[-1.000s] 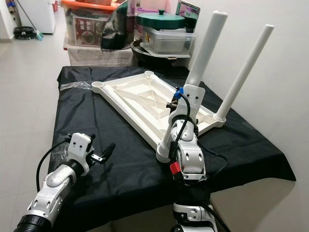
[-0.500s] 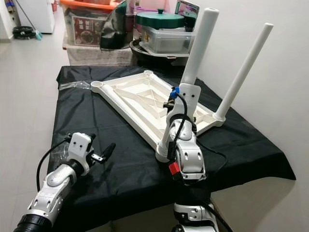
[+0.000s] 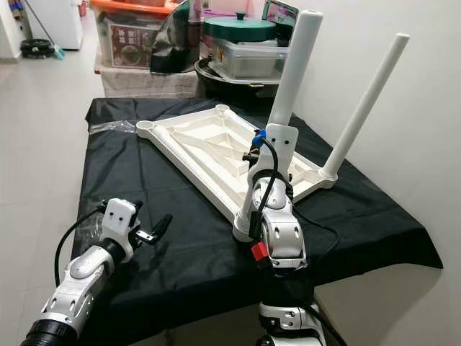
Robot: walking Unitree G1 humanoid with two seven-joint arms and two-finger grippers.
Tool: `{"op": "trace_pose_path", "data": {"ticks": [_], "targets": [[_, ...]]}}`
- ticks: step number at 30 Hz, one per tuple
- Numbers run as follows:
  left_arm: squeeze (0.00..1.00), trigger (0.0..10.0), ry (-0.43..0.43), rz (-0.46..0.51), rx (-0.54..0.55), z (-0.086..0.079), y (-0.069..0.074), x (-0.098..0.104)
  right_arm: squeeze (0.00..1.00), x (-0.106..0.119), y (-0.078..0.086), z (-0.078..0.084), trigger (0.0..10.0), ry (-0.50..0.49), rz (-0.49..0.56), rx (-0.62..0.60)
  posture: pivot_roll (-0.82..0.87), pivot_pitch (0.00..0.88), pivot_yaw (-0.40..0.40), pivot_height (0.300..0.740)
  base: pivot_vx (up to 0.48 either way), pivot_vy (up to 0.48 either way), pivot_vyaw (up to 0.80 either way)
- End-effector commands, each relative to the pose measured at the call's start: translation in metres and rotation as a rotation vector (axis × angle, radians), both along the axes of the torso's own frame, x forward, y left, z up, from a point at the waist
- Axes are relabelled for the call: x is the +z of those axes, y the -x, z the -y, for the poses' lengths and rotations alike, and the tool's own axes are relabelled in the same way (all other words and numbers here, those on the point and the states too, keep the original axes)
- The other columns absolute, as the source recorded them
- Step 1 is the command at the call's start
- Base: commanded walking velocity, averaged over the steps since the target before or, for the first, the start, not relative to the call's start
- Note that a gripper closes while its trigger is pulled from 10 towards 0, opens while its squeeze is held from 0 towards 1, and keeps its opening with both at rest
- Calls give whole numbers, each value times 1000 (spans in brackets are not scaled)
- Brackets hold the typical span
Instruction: Building children table
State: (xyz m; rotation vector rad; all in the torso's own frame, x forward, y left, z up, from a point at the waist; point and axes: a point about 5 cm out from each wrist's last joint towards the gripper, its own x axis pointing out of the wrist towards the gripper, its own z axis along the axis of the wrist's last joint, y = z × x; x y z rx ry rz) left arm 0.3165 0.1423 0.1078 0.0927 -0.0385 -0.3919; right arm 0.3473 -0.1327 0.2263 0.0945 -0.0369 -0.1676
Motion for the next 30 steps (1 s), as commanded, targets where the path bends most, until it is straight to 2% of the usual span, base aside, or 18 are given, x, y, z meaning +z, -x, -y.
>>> {"op": "trace_pose_path", "data": {"ticks": [1, 15, 16, 20, 21, 22, 23, 24, 30], "targets": [[0, 10000, -13, 2, -13, 2, 0, -1, 0, -40, 2, 0, 10000, -4, -196, 12, -8, 0, -111, 740, 0, 0, 0], [0, 10000, -14, 2, -16, 3, -1, 0, 0, -33, 1, 0, 10000, -9, -161, 10, -8, 0, -108, 740, 0, 0, 0], [0, 10000, -13, 2, -16, 3, -1, 0, 51, -30, 1, 0, 10000, 0, -151, 13, -10, 0, -108, 740, 0, 0, 0], [0, 10000, -14, 2, -16, 4, -1, 0, 59, -28, 0, 0, 10000, 8, -139, 18, -11, 0, -108, 740, 0, 0, 0], [0, 10000, -14, 2, -17, 4, -1, 0, 275, -26, 1, 0, 10000, 9, -132, 18, -11, 0, -108, 740, 0, 0, 0], [0, 10000, -14, 2, -17, 3, -1, 0, 588, -24, 1, 0, 10000, 10, -122, 17, -12, 0, -107, 740, 0, 0, 0], [0, 10000, -14, 2, -17, 3, -1, 0, 588, -24, 1, 0, 10000, 10, -122, 17, -12, 0, -107, 740, 0, 0, 0], [0, 10000, -15, 2, -17, 3, -1, -1, 973, -22, 1, 0, 10000, 15, -109, 17, -12, 0, -107, 740, 0, 0, 0], [0, 10000, -16, 1, -17, 3, -1, -1, 1000, -15, 2, 1, 10000, 25, -68, 17, -15, 0, -106, 740, 0, 0, 0]]}}
